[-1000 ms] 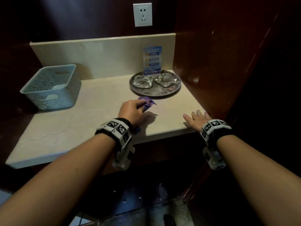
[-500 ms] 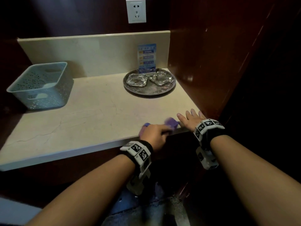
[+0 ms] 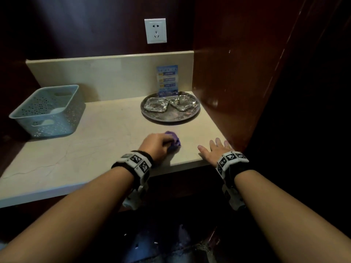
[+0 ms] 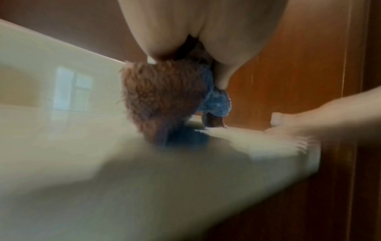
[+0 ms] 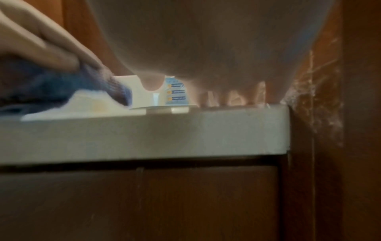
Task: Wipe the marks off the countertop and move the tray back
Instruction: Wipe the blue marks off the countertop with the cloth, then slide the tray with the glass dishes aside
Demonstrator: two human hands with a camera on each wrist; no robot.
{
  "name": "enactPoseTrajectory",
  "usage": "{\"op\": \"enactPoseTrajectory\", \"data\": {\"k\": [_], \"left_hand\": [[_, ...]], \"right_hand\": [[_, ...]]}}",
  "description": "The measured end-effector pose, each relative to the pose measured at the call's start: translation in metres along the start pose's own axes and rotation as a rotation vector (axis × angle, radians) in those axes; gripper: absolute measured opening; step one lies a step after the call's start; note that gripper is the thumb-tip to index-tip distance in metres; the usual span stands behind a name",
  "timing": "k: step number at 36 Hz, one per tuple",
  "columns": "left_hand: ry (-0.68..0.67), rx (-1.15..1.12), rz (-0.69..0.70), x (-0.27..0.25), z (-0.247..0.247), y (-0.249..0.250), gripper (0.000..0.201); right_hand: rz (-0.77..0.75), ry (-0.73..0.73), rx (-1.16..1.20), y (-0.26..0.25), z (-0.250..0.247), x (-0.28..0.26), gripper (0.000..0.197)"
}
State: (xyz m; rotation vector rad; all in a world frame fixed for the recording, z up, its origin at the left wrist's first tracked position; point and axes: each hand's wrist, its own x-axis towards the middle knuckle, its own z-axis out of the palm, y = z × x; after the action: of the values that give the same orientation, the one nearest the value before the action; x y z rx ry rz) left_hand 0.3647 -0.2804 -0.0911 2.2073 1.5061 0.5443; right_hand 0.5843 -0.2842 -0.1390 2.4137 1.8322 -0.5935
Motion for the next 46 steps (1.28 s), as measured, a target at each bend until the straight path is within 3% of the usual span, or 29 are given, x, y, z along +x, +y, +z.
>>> {"op": "enactPoseTrajectory", "data": {"k": [3, 8, 13, 16, 22, 33, 35, 40, 46], "left_hand": [[-0.102, 0.116, -0.011, -0.001, 0.019, -0.010, 0.029], [-0.076, 0.033, -0.079, 0.006, 0.016, -0.003, 0.030], [0.048, -0.034, -0.162, 0.016, 0.000, 0.001, 0.050], [0.120, 0.008, -0.208, 0.023, -0.014, -0.004, 0.052], [0.219, -0.044, -0.326, 0.042, -0.046, -0.031, 0.052], [0.169, -0.222, -0.551, 0.108, -0.084, -0.086, 0.061], [0.156, -0.275, -0.563, 0.123, -0.086, -0.097, 0.063], [0.111, -0.361, -0.550, 0.148, -0.091, -0.109, 0.066], [0.002, -0.398, -0.542, 0.170, -0.081, -0.122, 0.069]], "right_hand": [[-0.024, 0.052, -0.023, 0.002, 0.006, -0.003, 0.085], [-0.011, 0.043, 0.009, -0.003, 0.001, -0.006, 0.086], [-0.053, 0.039, 0.013, -0.021, -0.012, 0.002, 0.083], [-0.090, 0.045, 0.004, -0.034, -0.021, 0.010, 0.079], [-0.161, 0.213, 0.126, -0.062, -0.052, 0.017, 0.056], [-0.015, 0.303, 0.272, -0.103, -0.096, 0.066, 0.031], [0.021, 0.280, 0.284, -0.108, -0.101, 0.077, 0.034], [0.186, 0.143, 0.252, -0.115, -0.100, 0.106, 0.061], [0.306, 0.130, 0.216, -0.115, -0.091, 0.134, 0.053]]}}
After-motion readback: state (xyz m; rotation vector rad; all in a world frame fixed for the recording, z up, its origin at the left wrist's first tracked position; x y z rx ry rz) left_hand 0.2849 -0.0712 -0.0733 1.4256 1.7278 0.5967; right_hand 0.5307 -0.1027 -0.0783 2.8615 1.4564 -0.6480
